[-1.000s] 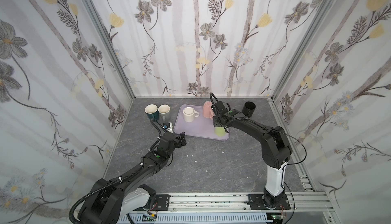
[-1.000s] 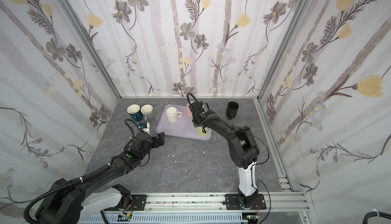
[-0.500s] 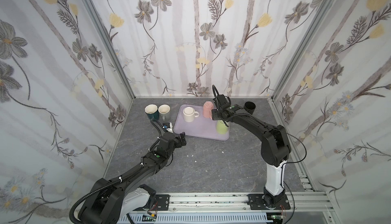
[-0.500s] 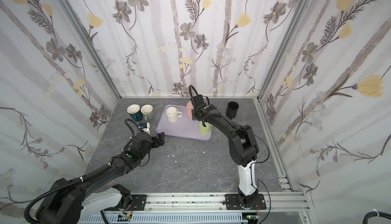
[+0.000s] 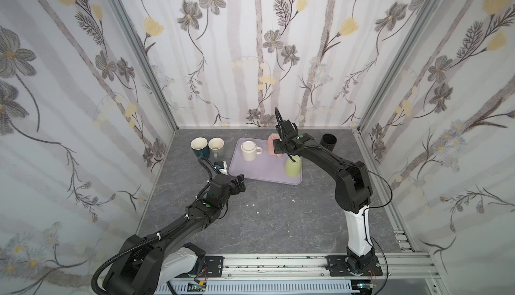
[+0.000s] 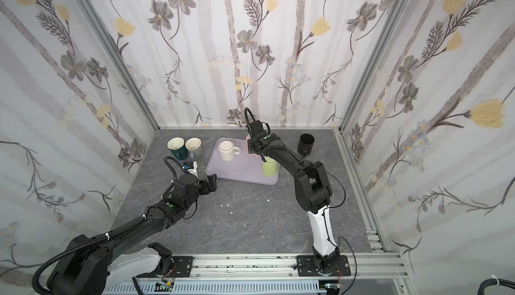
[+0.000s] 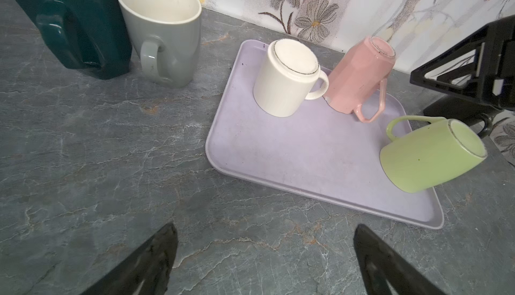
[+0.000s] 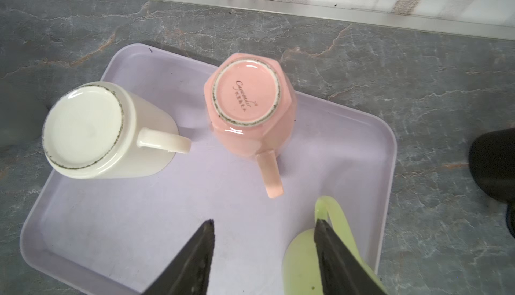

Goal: Turn the mug right side up
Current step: 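Shift the right gripper from the green mug over the upside-down pink mug, then lower the right gripper and close it on the pink mug's base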

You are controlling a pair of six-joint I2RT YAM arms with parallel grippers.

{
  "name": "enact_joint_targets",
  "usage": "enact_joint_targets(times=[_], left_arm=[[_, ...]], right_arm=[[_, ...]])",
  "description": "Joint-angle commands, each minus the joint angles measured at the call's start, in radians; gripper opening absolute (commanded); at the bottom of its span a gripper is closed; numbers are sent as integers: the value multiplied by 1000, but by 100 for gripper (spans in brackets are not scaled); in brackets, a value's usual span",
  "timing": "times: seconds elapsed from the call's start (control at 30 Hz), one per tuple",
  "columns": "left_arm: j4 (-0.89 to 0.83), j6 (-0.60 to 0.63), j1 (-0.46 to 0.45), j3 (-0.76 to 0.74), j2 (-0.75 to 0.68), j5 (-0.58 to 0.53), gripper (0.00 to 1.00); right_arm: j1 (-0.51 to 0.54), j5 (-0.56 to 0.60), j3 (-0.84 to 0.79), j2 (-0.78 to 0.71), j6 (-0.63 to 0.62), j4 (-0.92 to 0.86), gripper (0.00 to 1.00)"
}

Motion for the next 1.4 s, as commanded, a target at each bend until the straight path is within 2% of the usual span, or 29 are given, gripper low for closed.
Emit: enact_joint_targets(times=[0.0,0.47,0.57,0.73,1.2,1.37], left_arm=[[31,-12,3,2,2,-10,100],[29,-16,3,2,2,-6,100],[26,-17,5,2,2,-8,100],[28,-16,5,2,5,-8,100],[31,-12,8,3,15,-14,100],[32,-14,11,4,24,-15,100]], right_arm=[[-2,-21,33,34,18,24,57],[-21,-45,80,120,5,9,53],[-28,-52,92,136,-14,4,46],[-40,-62,102,149,-35,1,41],[-51,-58,194,216,-95,-48,40],[-53,-62,202,228,-104,-48,32]])
